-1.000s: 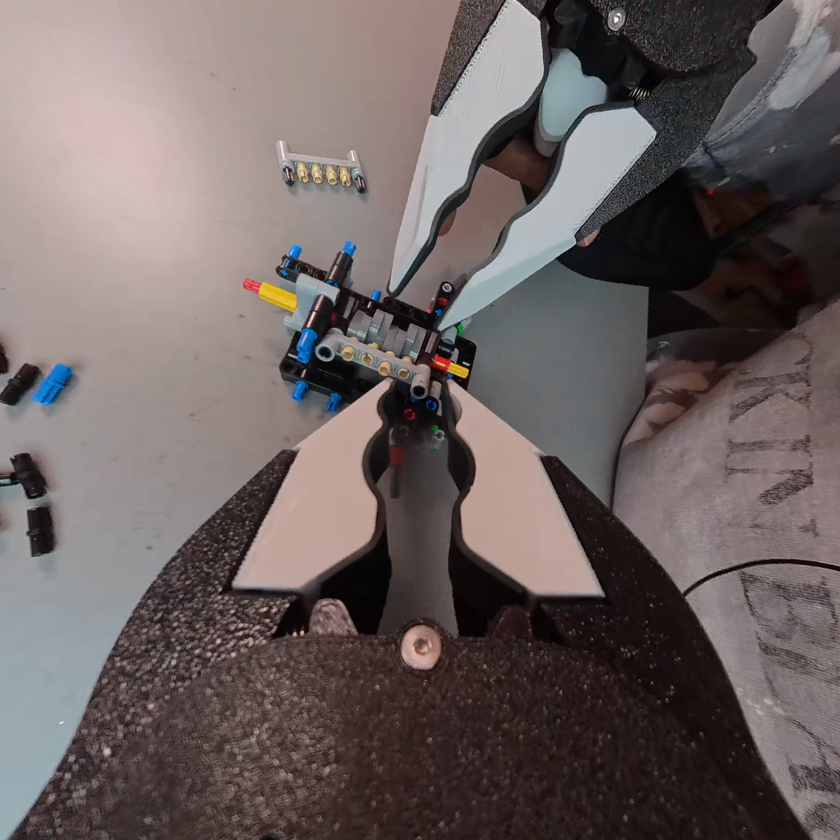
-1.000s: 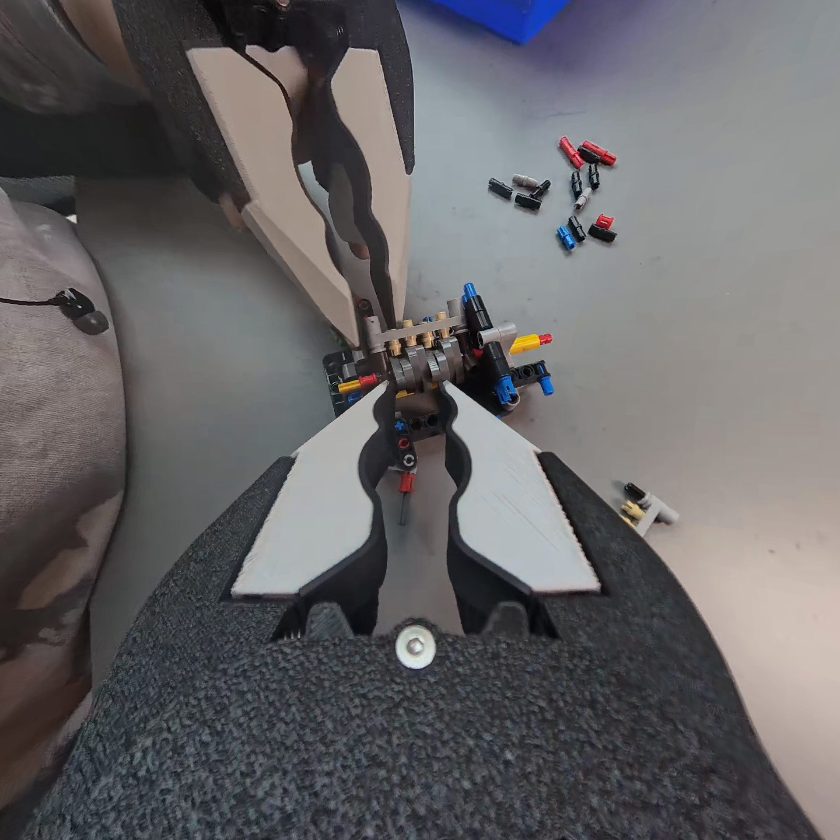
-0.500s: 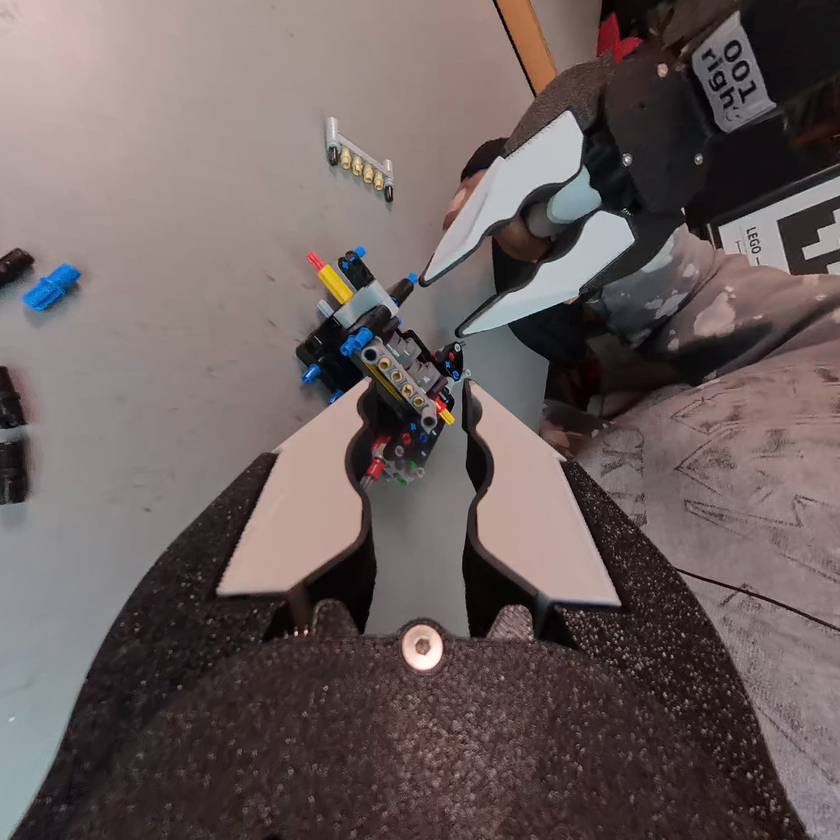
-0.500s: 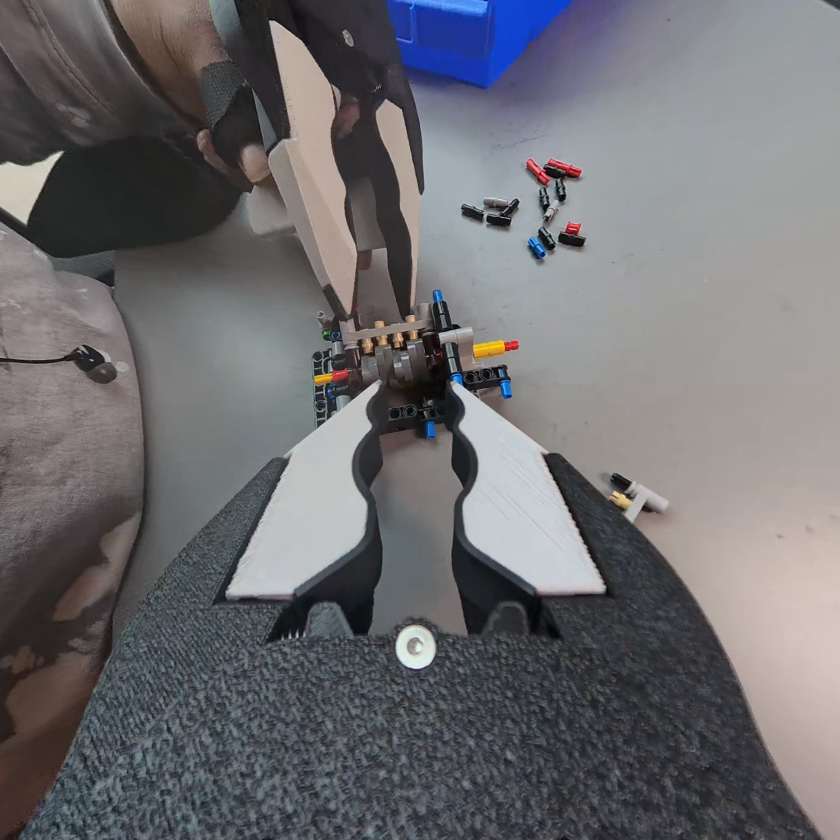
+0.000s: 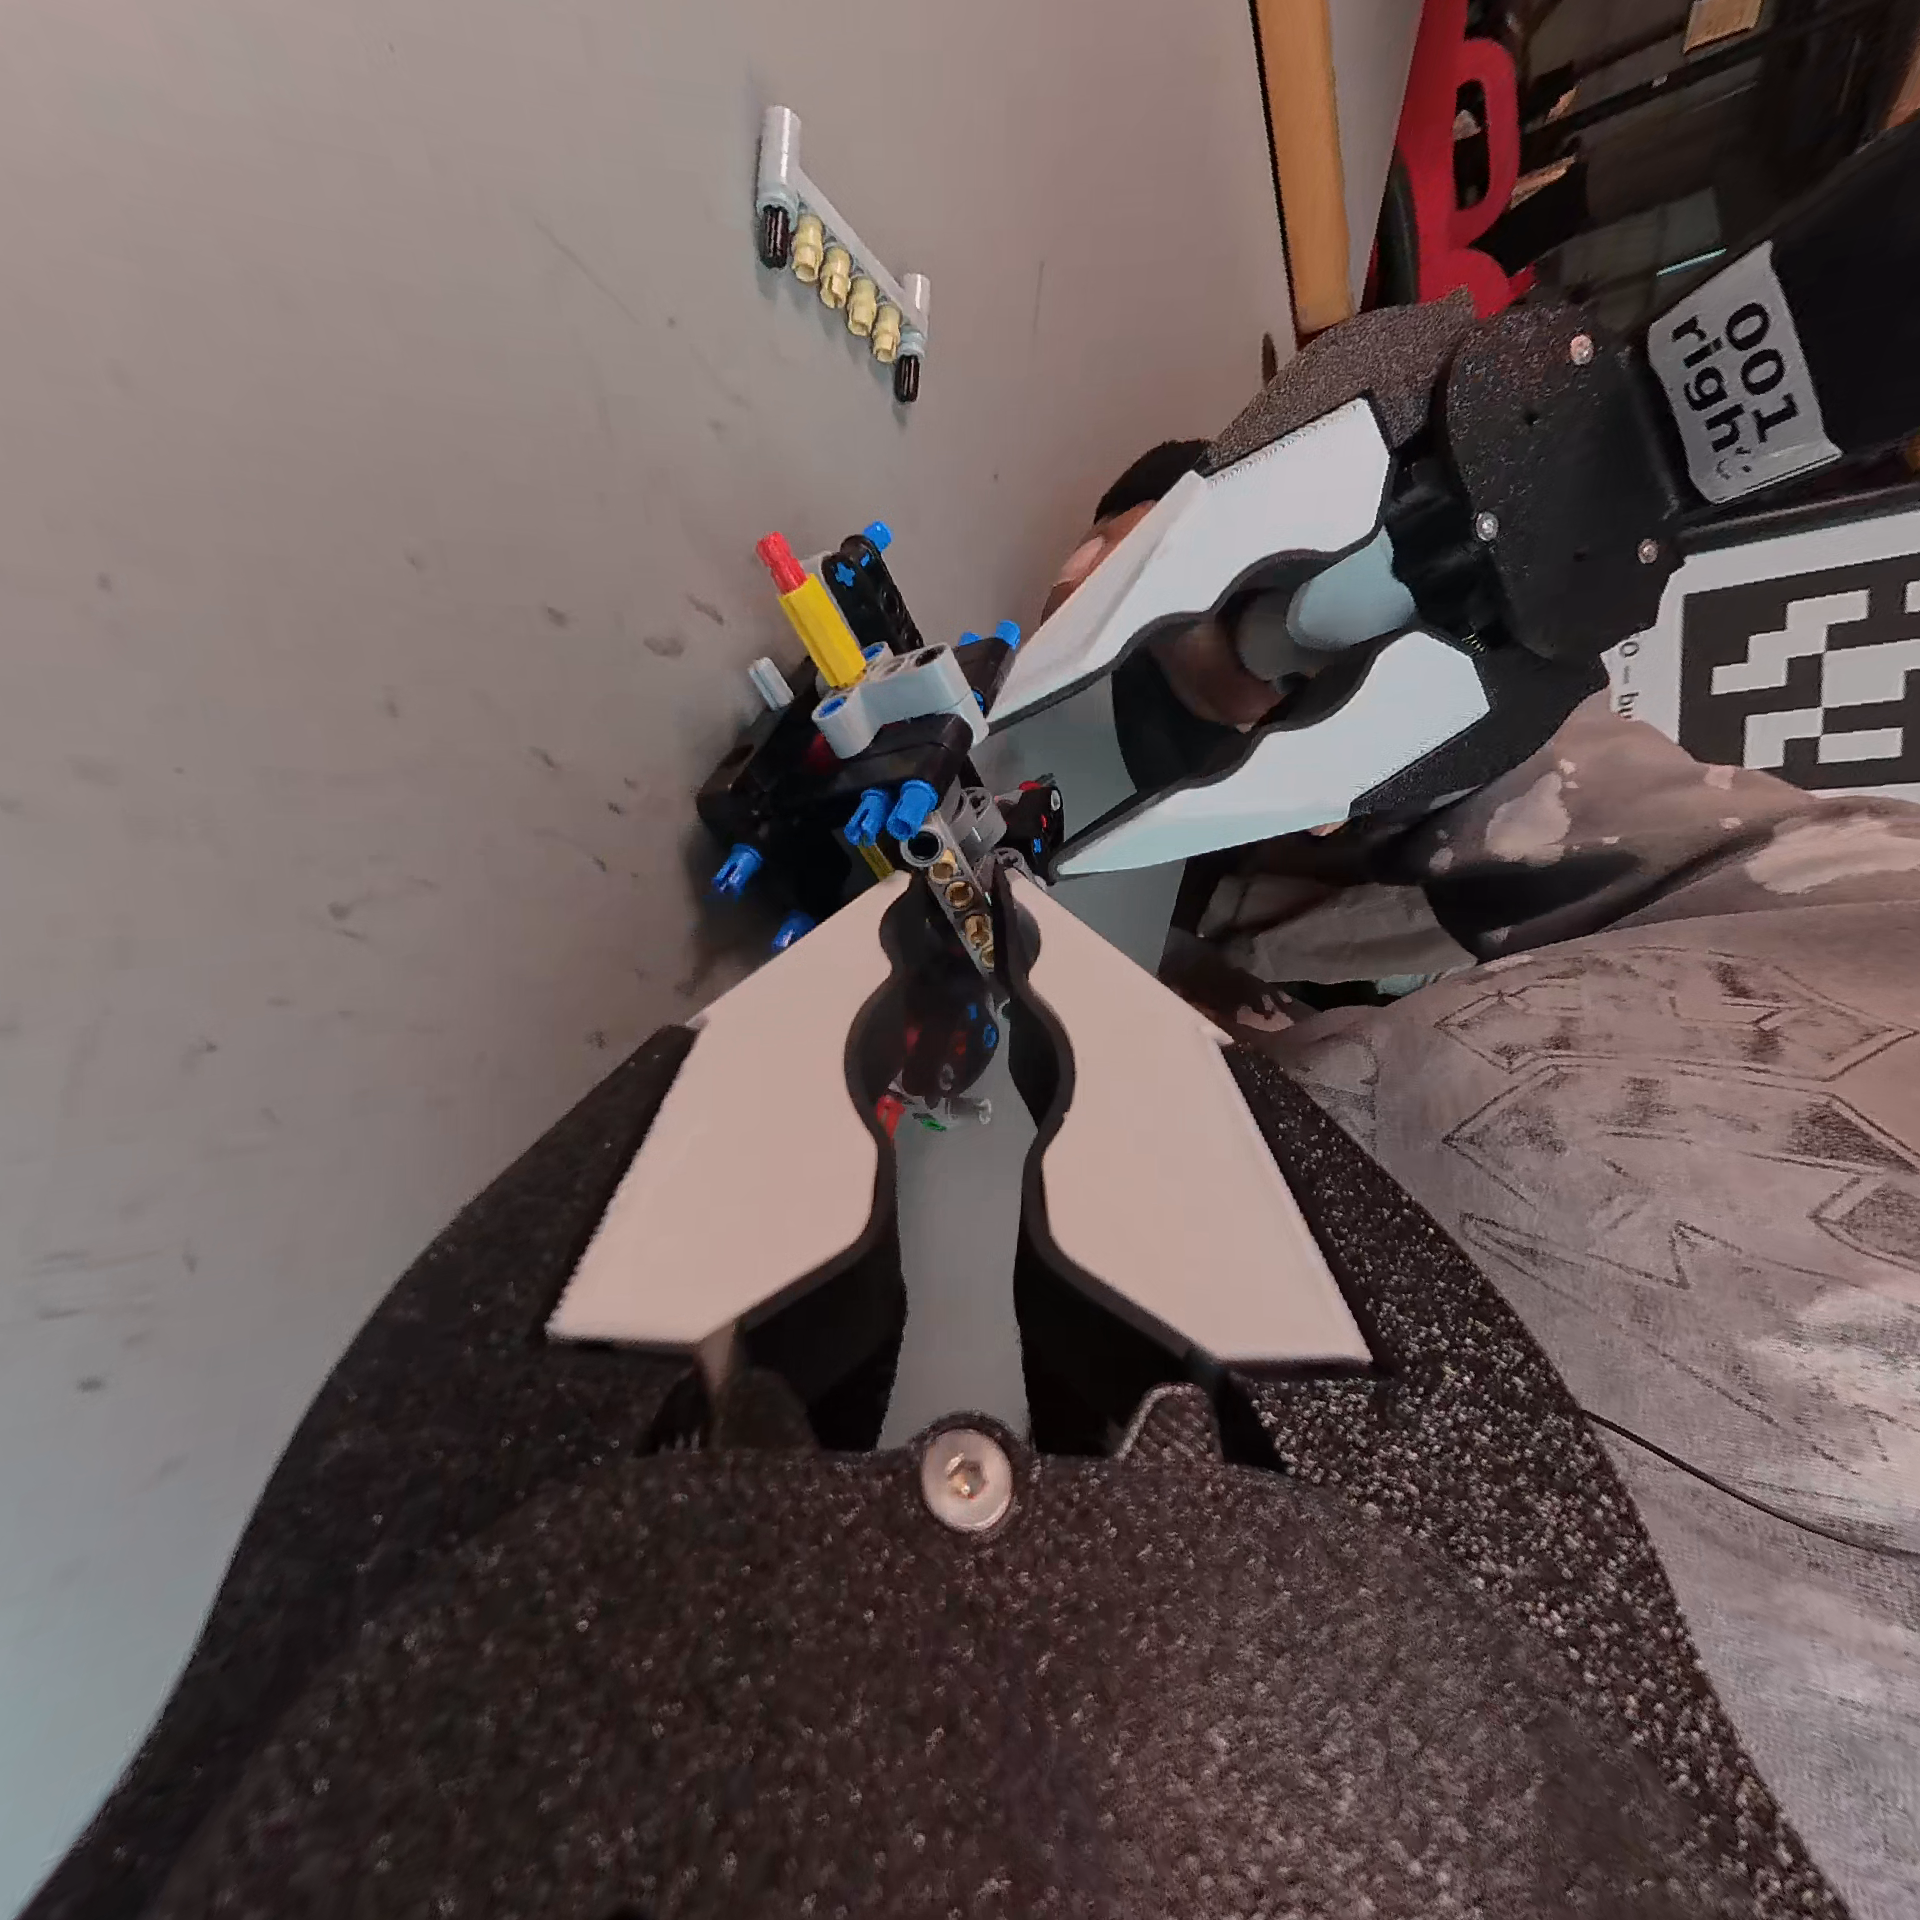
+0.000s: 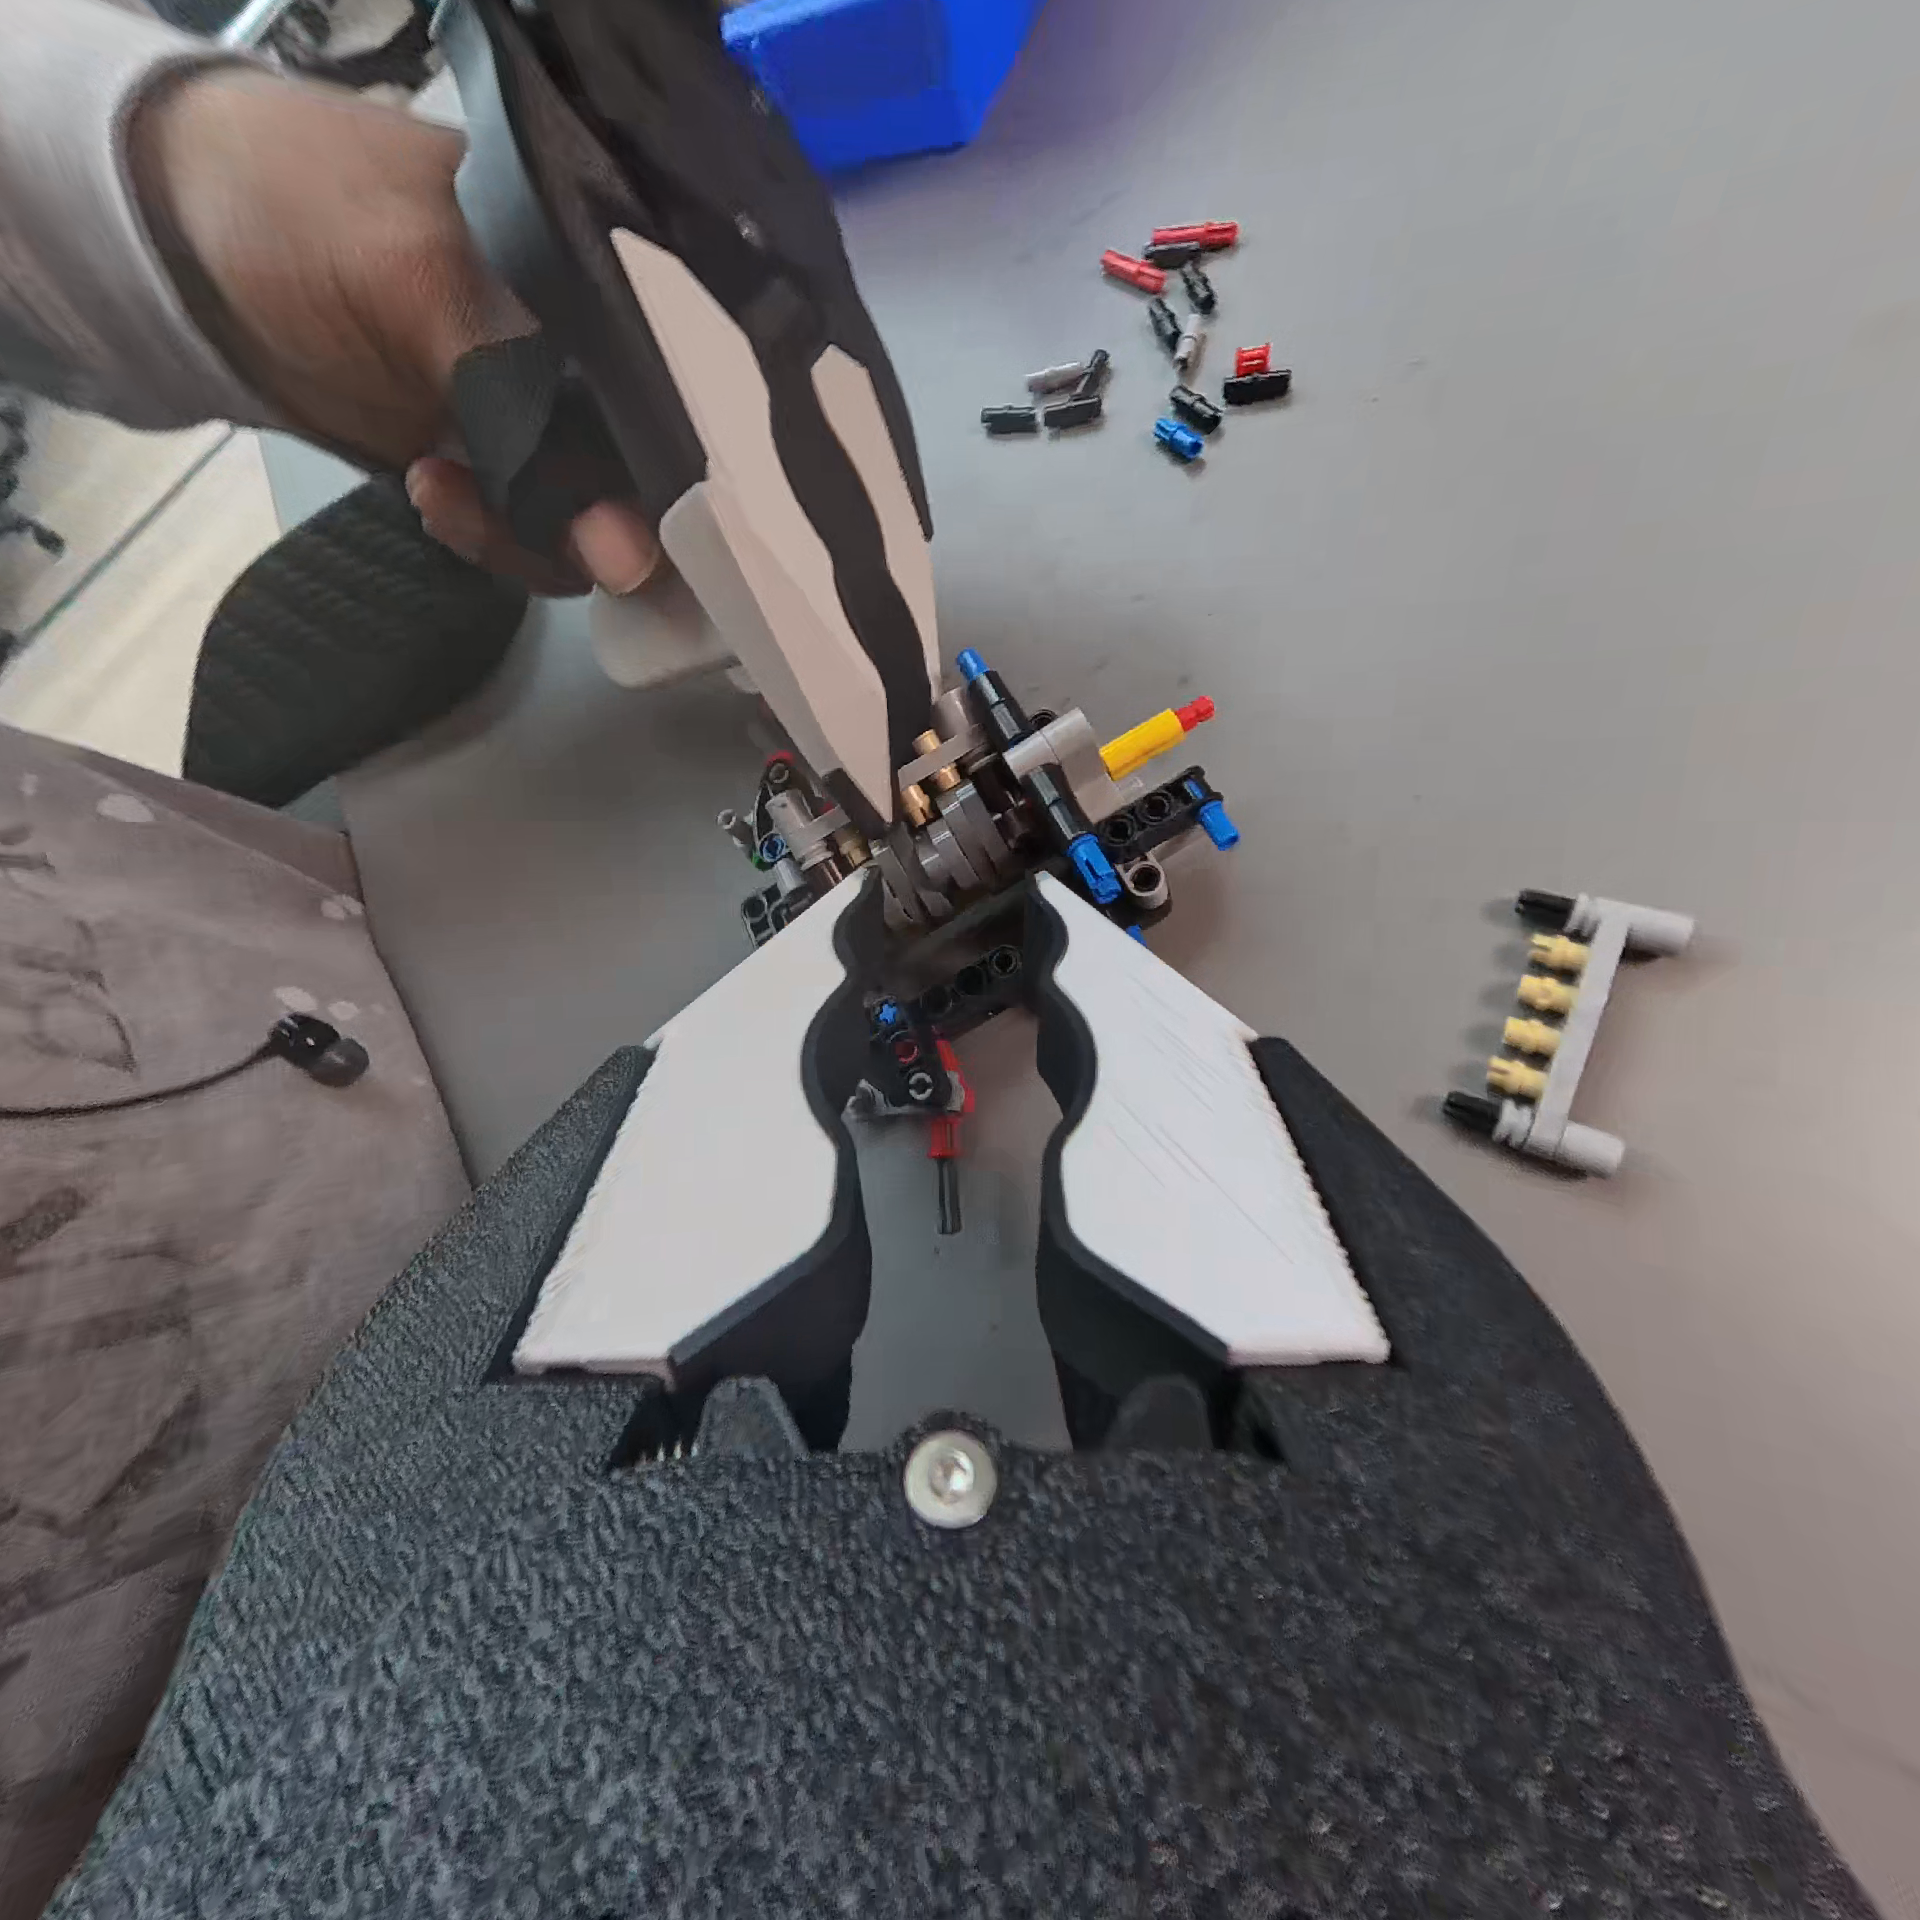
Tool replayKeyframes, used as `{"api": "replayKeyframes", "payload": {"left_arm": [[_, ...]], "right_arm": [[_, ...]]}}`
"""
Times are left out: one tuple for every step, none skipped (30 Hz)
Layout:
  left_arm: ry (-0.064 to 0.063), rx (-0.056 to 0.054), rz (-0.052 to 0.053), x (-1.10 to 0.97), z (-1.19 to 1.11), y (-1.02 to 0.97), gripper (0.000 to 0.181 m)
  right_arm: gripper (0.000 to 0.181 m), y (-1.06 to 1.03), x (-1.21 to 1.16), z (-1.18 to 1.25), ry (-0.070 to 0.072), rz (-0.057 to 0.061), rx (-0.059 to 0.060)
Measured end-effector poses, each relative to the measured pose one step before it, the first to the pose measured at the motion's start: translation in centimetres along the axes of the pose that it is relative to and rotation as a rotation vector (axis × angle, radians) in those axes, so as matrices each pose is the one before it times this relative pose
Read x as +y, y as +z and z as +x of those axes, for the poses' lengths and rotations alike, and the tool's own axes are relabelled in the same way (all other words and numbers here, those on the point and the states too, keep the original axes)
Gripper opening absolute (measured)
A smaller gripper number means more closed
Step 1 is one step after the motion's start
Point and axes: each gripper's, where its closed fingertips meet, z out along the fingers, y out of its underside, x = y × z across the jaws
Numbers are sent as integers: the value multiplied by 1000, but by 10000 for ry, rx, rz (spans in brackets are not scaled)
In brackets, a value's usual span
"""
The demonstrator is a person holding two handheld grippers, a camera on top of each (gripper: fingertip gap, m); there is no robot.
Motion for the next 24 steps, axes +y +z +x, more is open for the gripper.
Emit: {"api": "replayKeyframes", "payload": {"left_arm": [[-123, 185, 168, -175, 264, 121, 10], [-62, 166, 177, -200, 256, 139, 10], [-1, 123, 185, -206, 222, 143, 10], [23, -5, 205, -265, 3, 81, 8], [18, -5, 224, -324, -97, -9, 7], [-83, 157, 232, -338, 96, -55, 5], [-126, 139, 232, -338, 120, -55, 5], [29, -9, 113, -162, 11, -8, 5], [159, -87, 1, -3, -65, 22, 5], [96, -51, 16, -39, -66, -21, 5], [-11, -9, 47, -101, -55, -83, 5], [-3, -28, 35, -92, -122, -140, 5], [40, -50, 63, -102, -145, -168, 5], [2, -11, 80, -106, -88, -172, 5], [-36, 52, 71, -88, 12, -138, 5], [-2, 95, 76, -95, 103, -94, 5], [42, 130, 76, -105, 230, -43, 5], [61, 151, 55, -96, 320, 4, 5], [78, 142, 40, -84, 327, 29, 5], [63, 131, 17, -43, 307, 30, 5], [65, 73, 60, -125, 178, -90, 5], [52, 59, 57, -155, 91, -217, 5], [-19, 135, -18, -16, 229, -160, 5], [33, 92, 9, 0, 230, -91, 5]], "right_arm": [[27, -206, -131, 17, 481, 94, -115], [28, -86, 88, -122, 357, -24, -208], [30, -15, 82, 24, 344, -6, -147], [30, -76, -50, 241, 304, 72, -56], [29, -128, -147, 179, 273, 90, -144], [27, -76, -116, 104, 336, 51, -196], [26, 2, -151, 96, 305, 67, -146], [25, 24, -14, 123, 79, -39, -65], [24, -68, 87, 72, -89, -136, -67], [23, -224, 30, 75, -80, -97, -78], [21, -359, -108, 263, -29, -21, 13], [21, -440, -221, 498, -15, 50, 156], [21, -446, -322, 557, -11, 128, 186], [21, -350, -295, 520, -7, 110, 164], [24, -150, -209, 408, 67, 75, 91], [29, 87, -2, 259, 83, -40, -12], [34, 294, 254, 153, 146, -173, -97], [38, 381, 207, -30, 195, -120, -212], [36, 366, -80, -483, 264, 60, -475], [25, 345, -224, -990, 277, 152, -795], [23, 125, -246, -197, 241, 175, -360], [21, -48, -269, -278, 112, 168, -483], [18, -124, -330, -430, 330, 185, -563], [7, -235, -447, -12, 161, 279, -223]]}}
